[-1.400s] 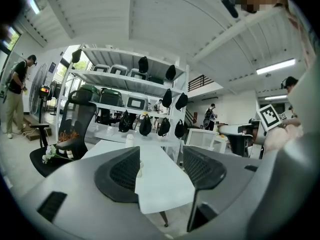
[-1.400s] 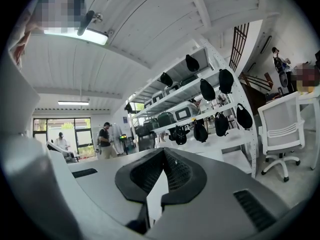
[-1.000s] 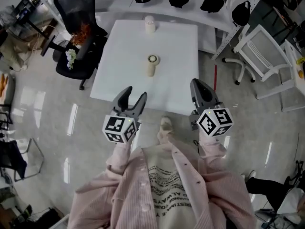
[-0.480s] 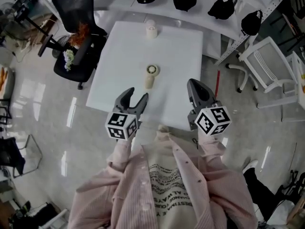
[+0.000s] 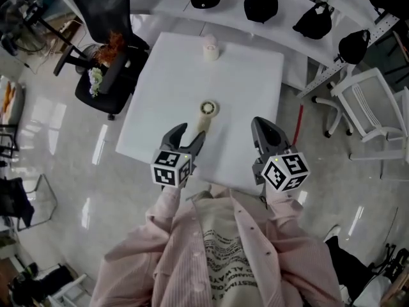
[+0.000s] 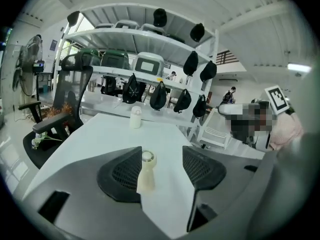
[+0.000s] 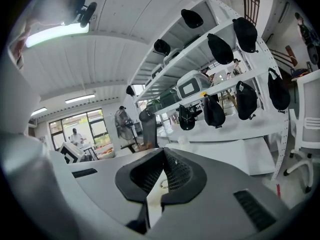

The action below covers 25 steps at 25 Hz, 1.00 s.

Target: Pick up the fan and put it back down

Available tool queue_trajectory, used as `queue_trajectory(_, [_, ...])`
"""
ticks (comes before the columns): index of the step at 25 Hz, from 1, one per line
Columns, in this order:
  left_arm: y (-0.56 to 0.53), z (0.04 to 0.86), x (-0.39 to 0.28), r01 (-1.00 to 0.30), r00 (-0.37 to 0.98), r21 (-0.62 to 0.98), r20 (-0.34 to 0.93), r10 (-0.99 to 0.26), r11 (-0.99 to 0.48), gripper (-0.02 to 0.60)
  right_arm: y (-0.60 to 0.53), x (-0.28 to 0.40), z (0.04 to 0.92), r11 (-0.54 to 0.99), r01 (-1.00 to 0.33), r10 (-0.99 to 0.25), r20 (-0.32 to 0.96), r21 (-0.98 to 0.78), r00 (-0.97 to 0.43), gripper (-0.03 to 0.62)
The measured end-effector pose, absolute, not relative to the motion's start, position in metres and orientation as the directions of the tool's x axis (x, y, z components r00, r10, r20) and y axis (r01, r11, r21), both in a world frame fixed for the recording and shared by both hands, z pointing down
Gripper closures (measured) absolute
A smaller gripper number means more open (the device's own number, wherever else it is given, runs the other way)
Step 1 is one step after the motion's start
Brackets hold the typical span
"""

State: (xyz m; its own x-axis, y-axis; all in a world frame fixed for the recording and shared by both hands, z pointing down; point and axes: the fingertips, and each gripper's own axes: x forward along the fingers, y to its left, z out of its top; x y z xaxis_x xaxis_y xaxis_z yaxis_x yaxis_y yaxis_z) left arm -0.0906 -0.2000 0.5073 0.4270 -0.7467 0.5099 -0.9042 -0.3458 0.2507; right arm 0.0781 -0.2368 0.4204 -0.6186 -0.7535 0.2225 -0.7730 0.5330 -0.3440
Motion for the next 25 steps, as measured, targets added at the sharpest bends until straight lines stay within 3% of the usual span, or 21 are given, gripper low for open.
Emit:
queue_trajectory(10, [-0.237,0.576,-0.086,-0.908,0.415,0.266,0.676,-0.609,-0.323,0.339,-0.264,0.068,0.466,0.475,-0.784,-0.738,0.305,-0.399,-0.602,0.594])
queue_trajectory(25, [-0.267,0.66,-0.073,-0.906,0.407,0.286,0.789,-0.46,-0.312,0.337,-0.267,0.077,0.537,0.352,-0.813,-0.725,0.414,-0.463,-0.55,0.594])
